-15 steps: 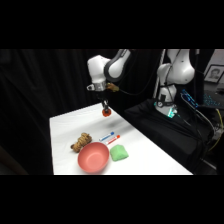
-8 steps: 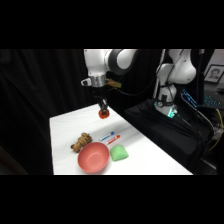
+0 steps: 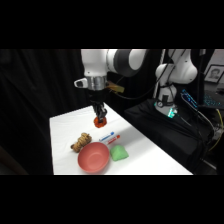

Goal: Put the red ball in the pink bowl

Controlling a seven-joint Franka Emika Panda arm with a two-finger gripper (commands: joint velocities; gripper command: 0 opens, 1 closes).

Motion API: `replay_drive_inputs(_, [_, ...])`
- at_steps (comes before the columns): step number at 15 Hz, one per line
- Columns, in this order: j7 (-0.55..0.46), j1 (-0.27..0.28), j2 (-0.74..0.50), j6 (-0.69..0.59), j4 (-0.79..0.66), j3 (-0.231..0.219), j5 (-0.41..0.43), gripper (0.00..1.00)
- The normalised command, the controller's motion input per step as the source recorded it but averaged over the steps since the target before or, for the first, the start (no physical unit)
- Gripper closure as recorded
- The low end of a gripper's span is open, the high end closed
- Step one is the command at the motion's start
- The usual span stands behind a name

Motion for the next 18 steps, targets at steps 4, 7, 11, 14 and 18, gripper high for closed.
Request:
replay_drive_inputs(4, [0.25, 0.12, 0.4, 0.21, 0.37, 0.008, -0.212, 0.98])
replay_drive_inputs(7, [0.22, 0.106, 0.31, 0.18, 0.29, -0.021, -0.156, 0.98])
replay_drive_inputs(11, [0.19, 0.095, 0.27, 0.17, 0.21, -0.043, -0.121, 0.98])
replay_drive_inputs(14, [0.16, 0.092, 0.26, 0.16, 0.18, -0.048, -0.078, 0.98])
replay_drive_inputs(18, [0.19, 0.122, 0.23, 0.14, 0.21, -0.099, -0.122, 0.98])
